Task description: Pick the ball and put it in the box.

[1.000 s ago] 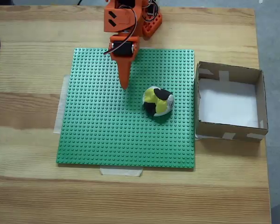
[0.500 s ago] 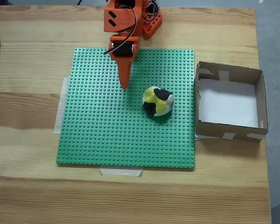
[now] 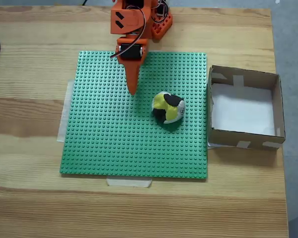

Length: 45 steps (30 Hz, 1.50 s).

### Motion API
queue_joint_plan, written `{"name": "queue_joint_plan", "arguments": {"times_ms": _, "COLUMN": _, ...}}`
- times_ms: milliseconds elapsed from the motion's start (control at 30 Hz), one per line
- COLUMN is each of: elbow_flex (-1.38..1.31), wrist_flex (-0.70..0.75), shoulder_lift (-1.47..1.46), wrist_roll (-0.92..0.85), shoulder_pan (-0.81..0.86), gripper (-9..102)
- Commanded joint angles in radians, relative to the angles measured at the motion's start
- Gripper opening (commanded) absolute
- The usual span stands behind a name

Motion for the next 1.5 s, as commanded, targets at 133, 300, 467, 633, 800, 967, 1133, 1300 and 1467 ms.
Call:
{"name": "queue_joint_plan", "arguments": {"times_ms": 133, "elbow_flex": 0.032, "wrist_flex": -0.012, "shoulder_lift": 0.009, "wrist_roll": -0.005, "shoulder_pan": -0.008, "gripper": -1}}
{"name": "queue_joint_plan", "arguments": {"times_ms": 300, "elbow_flex": 0.032, "wrist_flex": -0.012, "shoulder_lift": 0.009, "wrist_roll": -0.006, "shoulder_pan": -0.009, "gripper": -1}}
{"name": "queue_joint_plan", "arguments": {"times_ms": 467, "elbow_flex": 0.032, "wrist_flex": -0.012, "shoulder_lift": 0.009, "wrist_roll": -0.008, "shoulder_pan": -0.009, "gripper": -1}}
{"name": "queue_joint_plan", "arguments": {"times_ms": 633, "elbow_flex": 0.032, "wrist_flex": -0.012, "shoulder_lift": 0.009, "wrist_roll": -0.008, "shoulder_pan": -0.009, "gripper": -1}}
{"name": "queue_joint_plan", "arguments": {"times_ms": 800, "elbow_flex": 0.032, "wrist_flex": -0.012, "shoulder_lift": 0.009, "wrist_roll": -0.009, "shoulder_pan": -0.009, "gripper": -1}}
{"name": "queue_joint_plan", "arguments": {"times_ms": 967, "elbow_flex": 0.032, "wrist_flex": -0.012, "shoulder_lift": 0.009, "wrist_roll": -0.006, "shoulder_pan": -0.009, "gripper": -1}}
{"name": "queue_joint_plan", "arguments": {"times_ms": 1133, "elbow_flex": 0.032, "wrist_flex": -0.012, "shoulder_lift": 0.009, "wrist_roll": -0.008, "shoulder_pan": -0.009, "gripper": -1}}
{"name": "queue_joint_plan", "arguments": {"times_ms": 1300, "elbow_flex": 0.028, "wrist_flex": -0.018, "shoulder_lift": -0.002, "wrist_roll": -0.008, "shoulder_pan": 0.002, "gripper": -1}}
{"name": "queue_joint_plan", "arguments": {"times_ms": 1467, "elbow_flex": -0.028, "wrist_flex": -0.009, "shoulder_lift": -0.009, "wrist_roll": -0.003, "shoulder_pan": -0.002, "gripper": -1}}
